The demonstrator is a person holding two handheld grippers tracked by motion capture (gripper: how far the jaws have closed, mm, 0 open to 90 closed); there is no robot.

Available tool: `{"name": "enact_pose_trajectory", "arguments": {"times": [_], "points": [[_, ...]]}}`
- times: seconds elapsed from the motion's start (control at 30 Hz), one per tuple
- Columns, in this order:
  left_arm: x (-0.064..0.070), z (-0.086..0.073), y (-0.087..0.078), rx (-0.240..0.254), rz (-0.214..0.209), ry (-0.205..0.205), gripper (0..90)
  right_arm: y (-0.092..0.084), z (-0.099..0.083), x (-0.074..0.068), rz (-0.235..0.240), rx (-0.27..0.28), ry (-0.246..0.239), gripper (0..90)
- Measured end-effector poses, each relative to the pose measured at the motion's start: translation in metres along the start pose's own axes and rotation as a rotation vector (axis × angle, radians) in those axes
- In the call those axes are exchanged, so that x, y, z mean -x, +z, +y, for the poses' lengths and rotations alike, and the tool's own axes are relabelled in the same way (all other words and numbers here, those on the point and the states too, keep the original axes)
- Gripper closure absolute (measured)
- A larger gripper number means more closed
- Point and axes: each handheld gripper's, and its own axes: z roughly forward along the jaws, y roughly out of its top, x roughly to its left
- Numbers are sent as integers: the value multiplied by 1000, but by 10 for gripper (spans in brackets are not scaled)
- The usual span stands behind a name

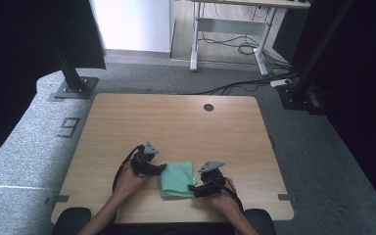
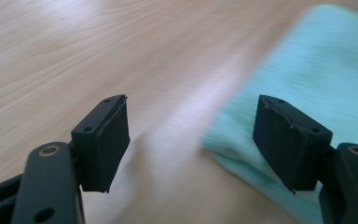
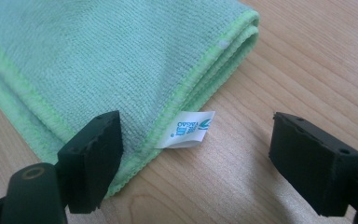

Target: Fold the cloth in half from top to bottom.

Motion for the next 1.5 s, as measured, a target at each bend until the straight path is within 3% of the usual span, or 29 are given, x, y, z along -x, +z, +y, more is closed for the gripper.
{"name": "enact_pose_trajectory", "arguments": {"times": [0.17,0.3,0.57,0.67,0.97,1.5], "points": [[20,-17,-11,-29,-42,30,242,1,0,1,-2,-2,8,154],[29,-30,-17,-30,-62,14,229,0,0,1,-3,-2,10,152],[34,-39,-10,-34,-28,14,186,1,-2,0,-12,5,21,143],[33,-39,-9,-26,1,37,153,1,-2,1,-14,7,25,130],[18,-32,0,-4,47,15,136,7,5,5,-5,3,9,150],[-17,-13,21,28,80,-40,130,29,26,41,-29,34,46,144]]}}
